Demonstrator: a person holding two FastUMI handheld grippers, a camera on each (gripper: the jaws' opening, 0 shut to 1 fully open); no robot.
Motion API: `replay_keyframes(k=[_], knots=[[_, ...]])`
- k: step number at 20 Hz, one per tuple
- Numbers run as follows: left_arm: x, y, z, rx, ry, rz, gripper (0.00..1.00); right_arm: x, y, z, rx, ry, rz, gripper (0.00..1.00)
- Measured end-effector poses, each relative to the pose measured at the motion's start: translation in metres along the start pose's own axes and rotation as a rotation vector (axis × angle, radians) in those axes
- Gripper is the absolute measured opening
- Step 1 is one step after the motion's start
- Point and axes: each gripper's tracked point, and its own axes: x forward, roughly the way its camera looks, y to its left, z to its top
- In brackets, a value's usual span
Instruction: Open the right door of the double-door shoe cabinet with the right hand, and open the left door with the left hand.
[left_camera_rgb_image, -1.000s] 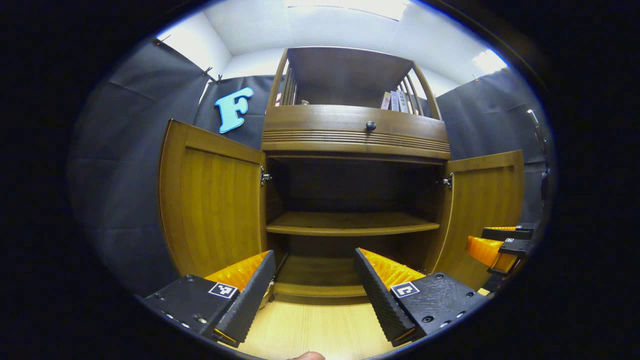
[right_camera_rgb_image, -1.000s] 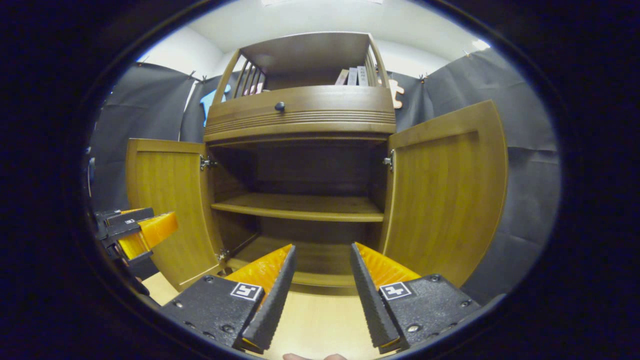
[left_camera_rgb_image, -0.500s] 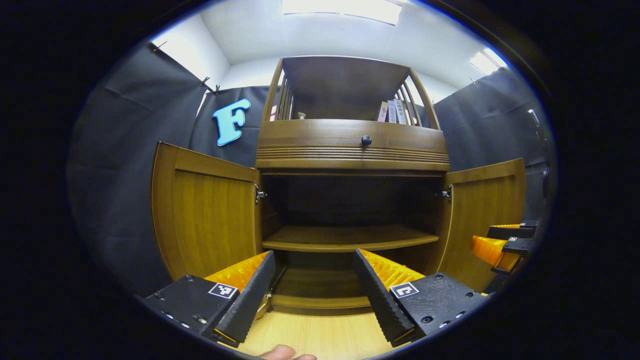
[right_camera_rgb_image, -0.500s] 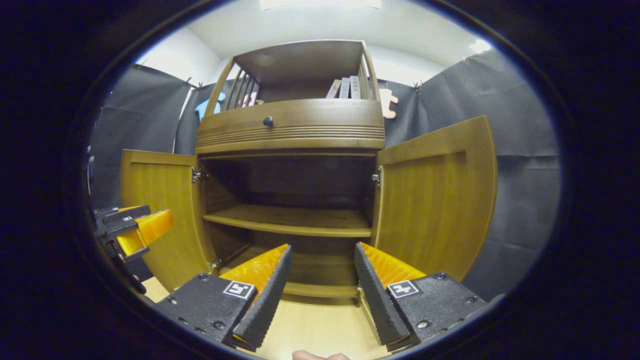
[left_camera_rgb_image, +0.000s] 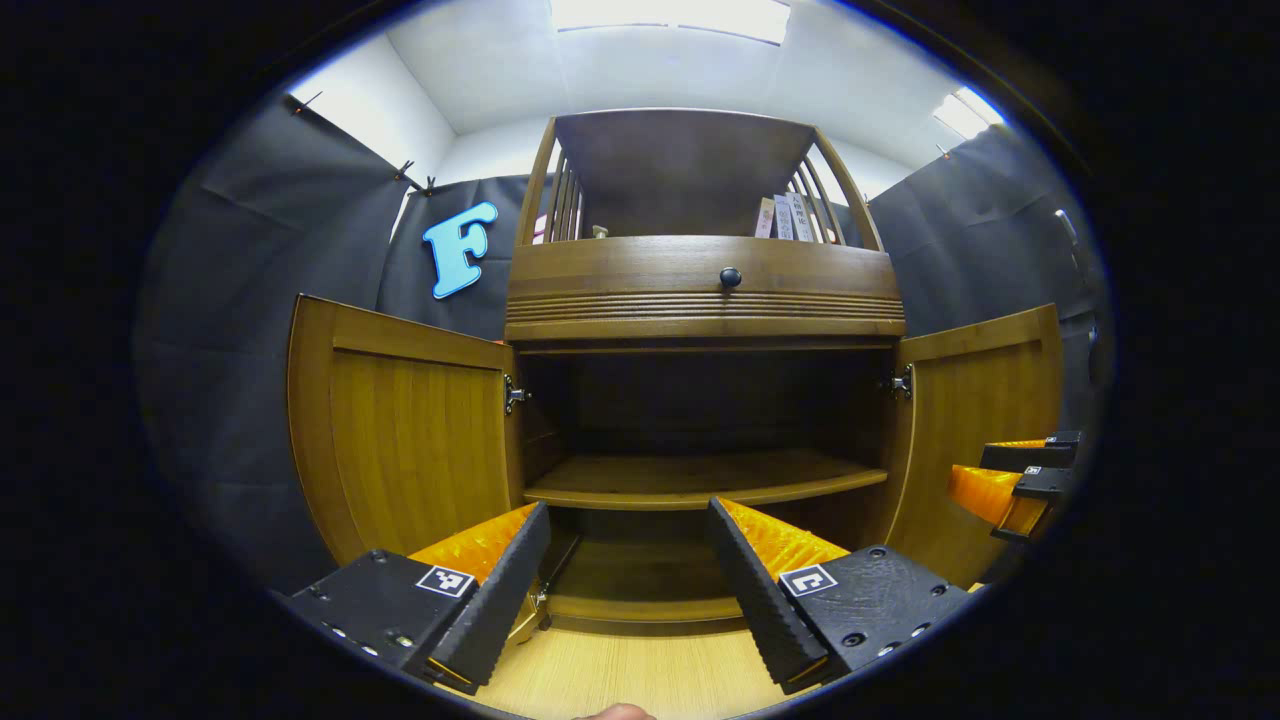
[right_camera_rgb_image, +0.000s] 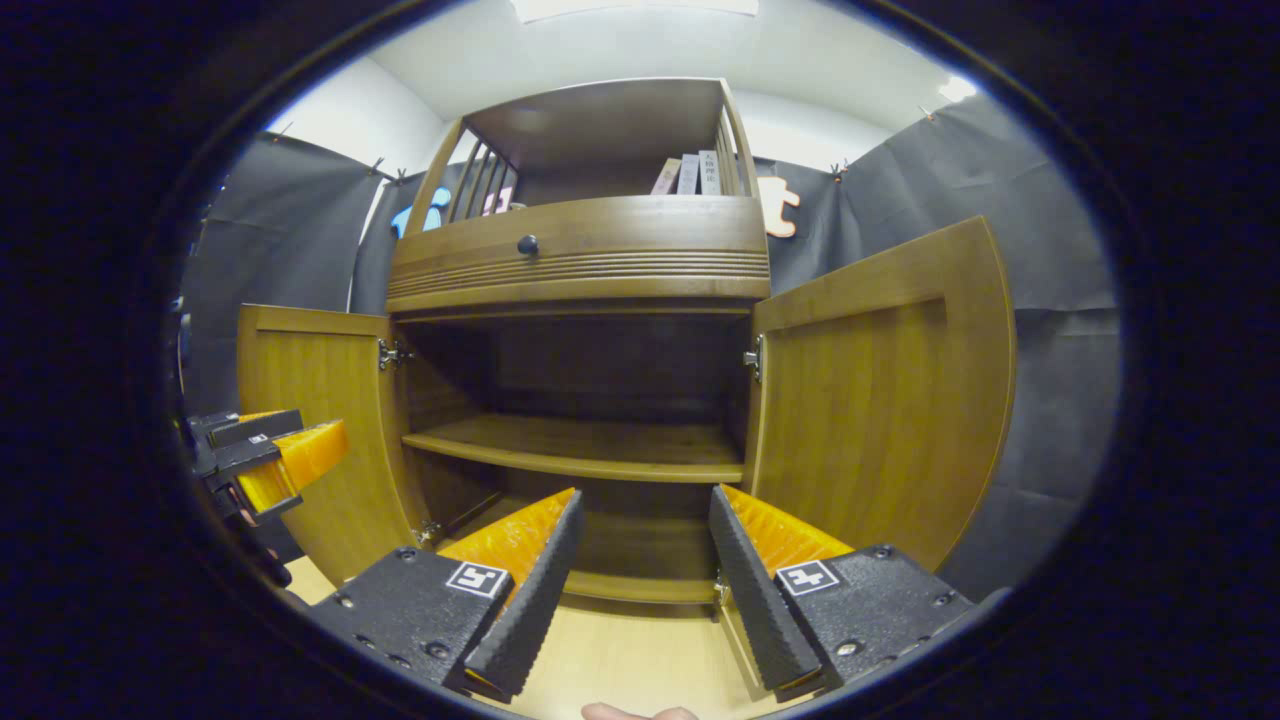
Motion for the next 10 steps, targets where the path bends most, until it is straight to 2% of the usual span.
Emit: replay_keyframes(k=[10], knots=[[-0.0069,-0.0019,0.0060,0.018,-0.015,0.002,0.95,0.0025,0.0028,-0.0004,-0.004,-0.006,0.037,0.82]])
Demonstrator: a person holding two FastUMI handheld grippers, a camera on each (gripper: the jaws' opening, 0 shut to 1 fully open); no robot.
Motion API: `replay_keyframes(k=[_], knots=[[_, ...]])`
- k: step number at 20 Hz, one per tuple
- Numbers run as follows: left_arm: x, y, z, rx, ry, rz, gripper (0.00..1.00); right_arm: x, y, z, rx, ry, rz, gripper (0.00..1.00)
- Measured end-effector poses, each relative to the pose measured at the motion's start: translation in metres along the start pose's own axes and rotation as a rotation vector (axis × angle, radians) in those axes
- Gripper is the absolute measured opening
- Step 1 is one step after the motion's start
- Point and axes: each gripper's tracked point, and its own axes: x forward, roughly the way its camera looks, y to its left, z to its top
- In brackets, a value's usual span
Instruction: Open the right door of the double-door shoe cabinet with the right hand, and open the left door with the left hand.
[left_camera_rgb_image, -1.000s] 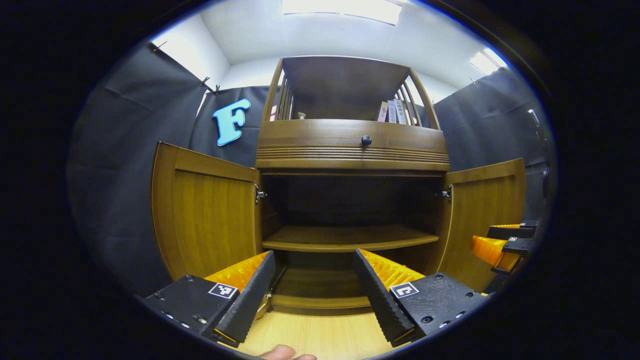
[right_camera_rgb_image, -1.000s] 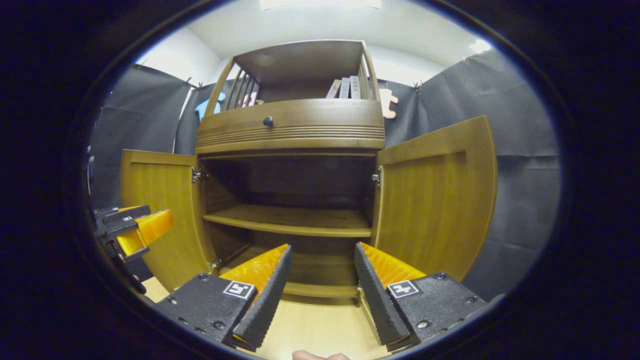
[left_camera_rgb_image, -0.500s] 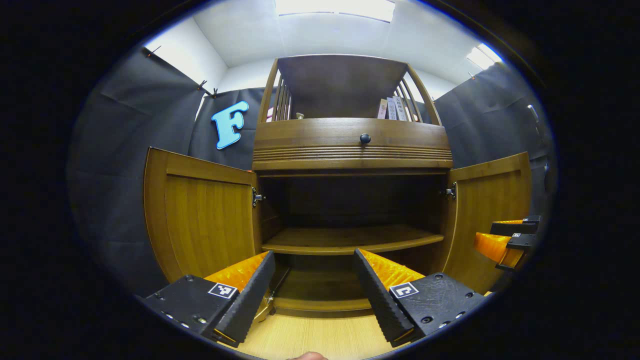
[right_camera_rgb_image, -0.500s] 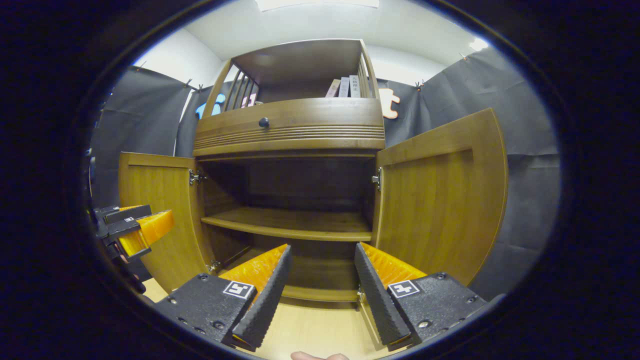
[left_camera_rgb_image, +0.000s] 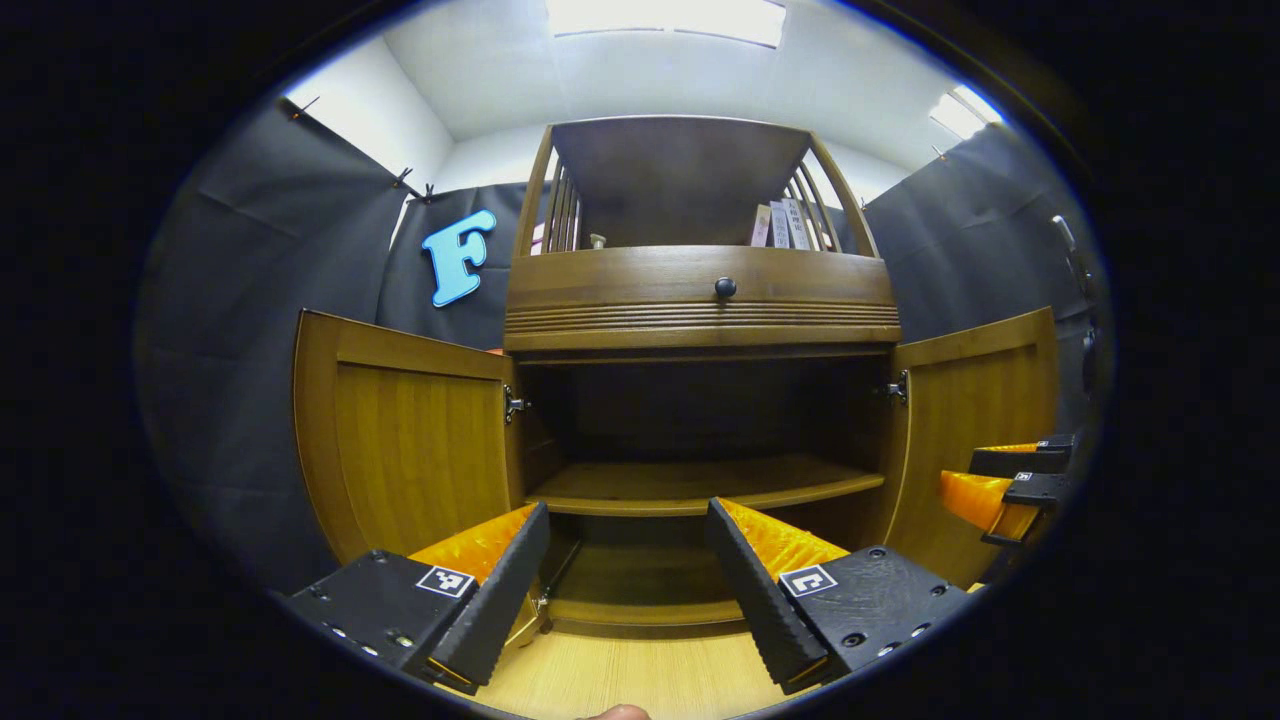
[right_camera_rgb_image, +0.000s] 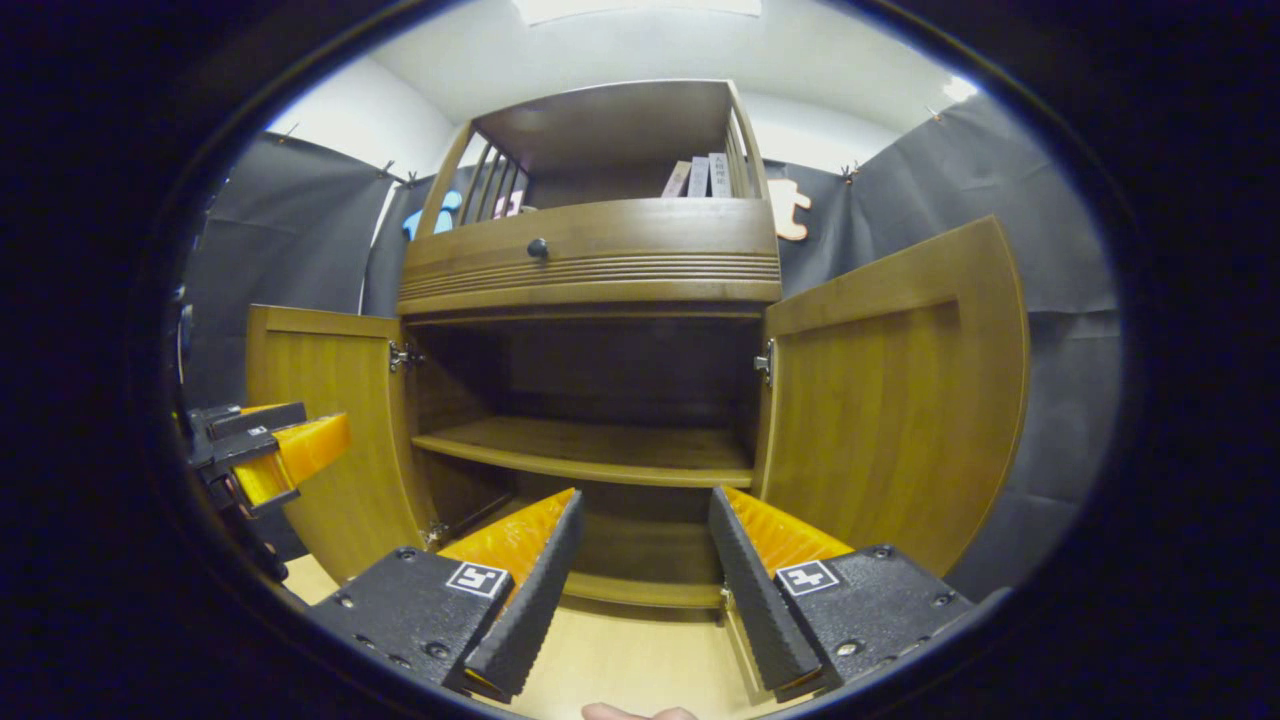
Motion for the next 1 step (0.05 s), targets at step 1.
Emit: replay_keyframes(k=[1], knots=[[0.0002,0.0006,0.0005,0.002,-0.001,0.003,1.00,0.0006,0.0013,0.0004,0.000,-0.001,0.005,0.82]])
